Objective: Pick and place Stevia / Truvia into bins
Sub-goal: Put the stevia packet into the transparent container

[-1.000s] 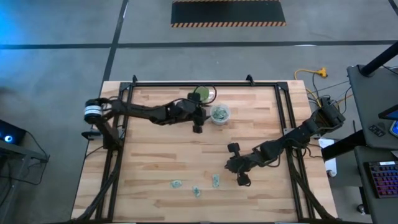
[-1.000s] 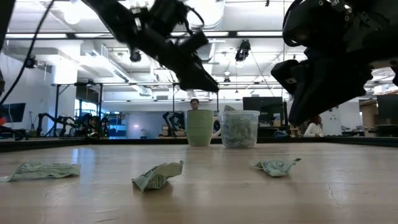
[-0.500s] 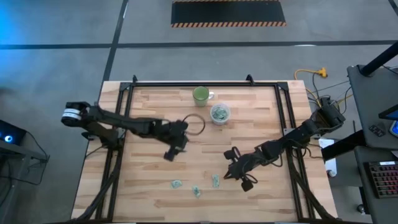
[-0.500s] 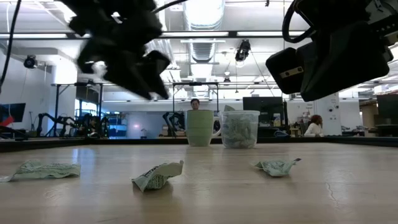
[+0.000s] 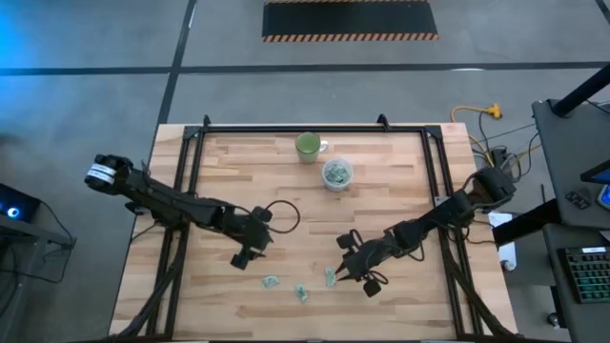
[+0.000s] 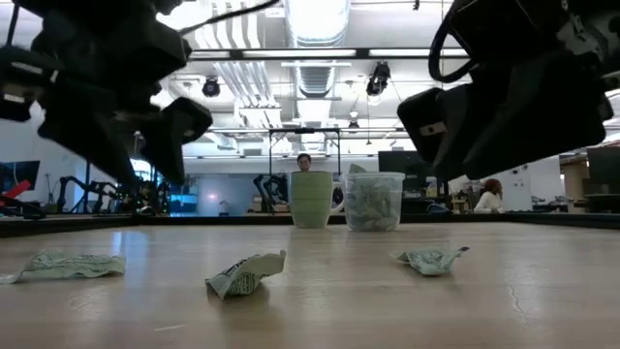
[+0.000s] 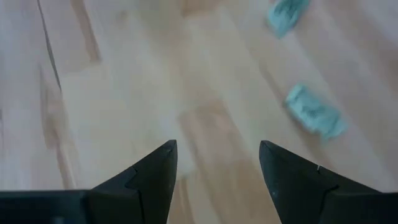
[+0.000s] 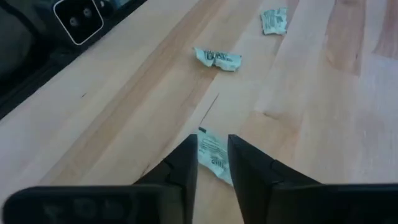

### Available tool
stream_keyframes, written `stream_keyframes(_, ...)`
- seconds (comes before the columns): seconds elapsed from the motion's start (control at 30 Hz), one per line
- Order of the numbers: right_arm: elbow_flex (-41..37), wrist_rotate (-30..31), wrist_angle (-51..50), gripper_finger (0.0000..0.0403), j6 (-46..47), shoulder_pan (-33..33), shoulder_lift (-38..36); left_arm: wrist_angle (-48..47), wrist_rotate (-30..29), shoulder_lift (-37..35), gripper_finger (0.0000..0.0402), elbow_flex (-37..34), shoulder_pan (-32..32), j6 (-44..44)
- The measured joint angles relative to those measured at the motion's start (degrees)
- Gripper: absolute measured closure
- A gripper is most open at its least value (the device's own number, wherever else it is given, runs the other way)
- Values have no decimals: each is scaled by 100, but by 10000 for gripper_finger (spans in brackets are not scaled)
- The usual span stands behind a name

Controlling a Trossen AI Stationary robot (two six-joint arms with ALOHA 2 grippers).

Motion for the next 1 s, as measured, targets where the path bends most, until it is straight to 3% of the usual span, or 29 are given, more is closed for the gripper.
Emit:
stream_keyframes(0.5, 166, -83, -2, 226, 393, 0, 137, 168, -1, -45, 191, 37, -124, -78)
stream_keyframes(1.0, 396, -96, -131, 216, 507, -147, 569, 195, -4, -41, 191, -2, -147, -221)
